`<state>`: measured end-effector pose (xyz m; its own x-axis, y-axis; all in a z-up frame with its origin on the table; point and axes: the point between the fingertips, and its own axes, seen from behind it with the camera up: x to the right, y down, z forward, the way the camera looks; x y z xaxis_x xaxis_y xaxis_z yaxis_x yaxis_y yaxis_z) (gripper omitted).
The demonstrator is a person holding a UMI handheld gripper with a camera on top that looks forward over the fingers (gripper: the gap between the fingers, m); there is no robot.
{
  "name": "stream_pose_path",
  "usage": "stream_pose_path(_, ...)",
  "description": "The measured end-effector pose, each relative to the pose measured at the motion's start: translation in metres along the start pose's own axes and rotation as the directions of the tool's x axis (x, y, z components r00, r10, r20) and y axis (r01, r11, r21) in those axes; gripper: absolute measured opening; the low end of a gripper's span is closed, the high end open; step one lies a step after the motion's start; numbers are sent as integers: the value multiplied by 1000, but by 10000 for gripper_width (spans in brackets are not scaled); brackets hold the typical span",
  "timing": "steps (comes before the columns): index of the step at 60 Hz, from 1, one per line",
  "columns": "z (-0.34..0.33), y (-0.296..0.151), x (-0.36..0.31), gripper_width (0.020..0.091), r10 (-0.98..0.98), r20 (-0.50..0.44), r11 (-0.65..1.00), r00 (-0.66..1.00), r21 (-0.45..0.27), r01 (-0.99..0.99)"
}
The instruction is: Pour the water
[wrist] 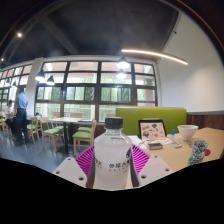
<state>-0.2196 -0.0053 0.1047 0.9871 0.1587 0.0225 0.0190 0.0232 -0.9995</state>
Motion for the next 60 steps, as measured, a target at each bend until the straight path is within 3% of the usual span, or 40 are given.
stream_pose_path(9,1,0,0,394,19,13,1000,1000,9,-19)
stream_pose_path(18,5,0,3,392,47,25,999,999,-2,-47)
stream_pose_path(24,7,-12,12,393,248,46,968,968,-55,-245)
stream_pose_path(28,20,-25,51,393,436,57,900,898,-54,-433)
stream_pose_path(34,20,-67,107,392,714,69,698,697,12,-716)
stream_pose_path(44,3,-71,223,392,976,87,187,199,135,-973)
stream_pose_path(52,-2,-44,263,392,965,154,-230,-211,114,-967)
stream_pose_path(60,-23,-40,261,393,880,187,-461,-437,117,-879)
